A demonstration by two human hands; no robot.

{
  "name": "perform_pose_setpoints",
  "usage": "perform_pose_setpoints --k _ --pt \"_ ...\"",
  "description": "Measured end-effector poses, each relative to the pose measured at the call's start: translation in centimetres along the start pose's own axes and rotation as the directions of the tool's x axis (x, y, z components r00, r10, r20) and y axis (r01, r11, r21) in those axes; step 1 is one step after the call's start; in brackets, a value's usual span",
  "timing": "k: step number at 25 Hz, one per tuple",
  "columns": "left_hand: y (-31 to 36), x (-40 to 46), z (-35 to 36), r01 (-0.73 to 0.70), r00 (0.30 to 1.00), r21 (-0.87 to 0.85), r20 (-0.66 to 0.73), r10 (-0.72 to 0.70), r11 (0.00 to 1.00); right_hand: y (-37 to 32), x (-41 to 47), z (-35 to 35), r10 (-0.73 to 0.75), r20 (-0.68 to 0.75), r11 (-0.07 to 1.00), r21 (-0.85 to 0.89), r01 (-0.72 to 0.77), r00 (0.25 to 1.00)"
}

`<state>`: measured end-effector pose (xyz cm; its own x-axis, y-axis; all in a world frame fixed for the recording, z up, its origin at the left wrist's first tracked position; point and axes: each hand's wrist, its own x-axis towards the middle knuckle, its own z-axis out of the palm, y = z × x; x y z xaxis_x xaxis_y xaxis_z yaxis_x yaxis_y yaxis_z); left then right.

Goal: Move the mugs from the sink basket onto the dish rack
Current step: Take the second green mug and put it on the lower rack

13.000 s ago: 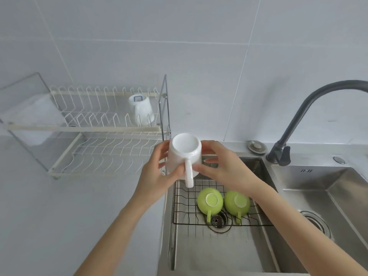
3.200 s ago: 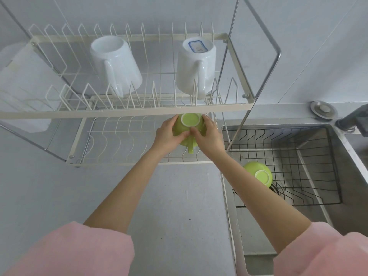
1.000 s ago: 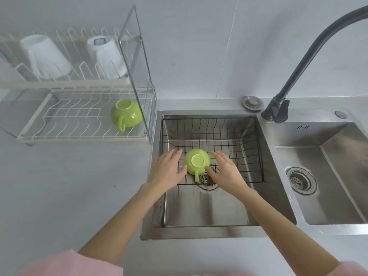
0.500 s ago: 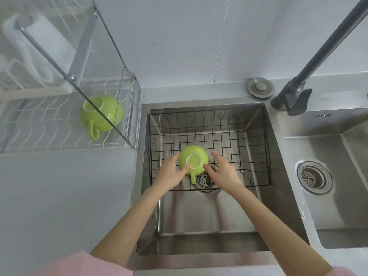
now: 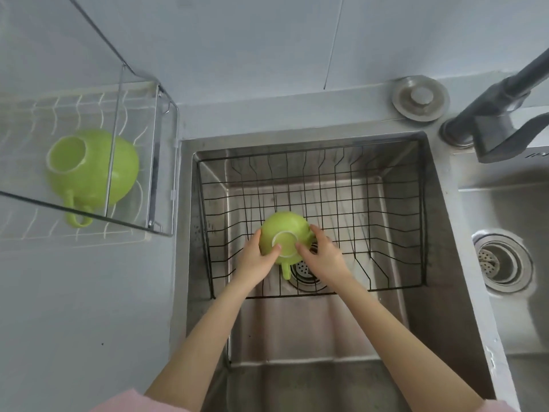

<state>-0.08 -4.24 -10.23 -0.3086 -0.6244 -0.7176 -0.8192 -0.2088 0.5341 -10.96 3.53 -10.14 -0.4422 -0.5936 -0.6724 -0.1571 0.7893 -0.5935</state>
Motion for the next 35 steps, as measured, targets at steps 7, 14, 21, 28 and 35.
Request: perform_pose_setpoints --k 7,14,21,28,35 --pt "-0.4 1.4 0.0 0.028 0.999 -0.092 0.019 -0.027 0.995 0.1 1.9 0.7 0.068 -0.050 0.993 0.100 -0.062 0.996" --pt "0.2 0.7 -0.5 0.018 1.000 -0.241 0.004 -0.018 0.970 -0.3 1.6 0.0 0.063 -0.049 0.988 0.145 -0.055 0.997" --pt "1.4 -3.0 -2.3 -0.065 0.998 -0.330 -0.025 0.060 0.942 -1.6 -1.9 -1.3 0.033 -0.110 0.975 0.222 -0.008 0.993" --pt "1.2 -8.5 -3.7 -0.165 0.986 -0.352 -0.027 0.166 0.921 -2.8 -8.8 -2.7 -0.024 -0.157 0.953 0.293 0.069 0.987" --pt "-1.1 -14.1 -5.9 -0.266 0.961 -0.384 -0.033 0.275 0.884 -4.2 -14.7 -2.5 -0.091 -0.175 0.950 0.280 0.138 0.980"
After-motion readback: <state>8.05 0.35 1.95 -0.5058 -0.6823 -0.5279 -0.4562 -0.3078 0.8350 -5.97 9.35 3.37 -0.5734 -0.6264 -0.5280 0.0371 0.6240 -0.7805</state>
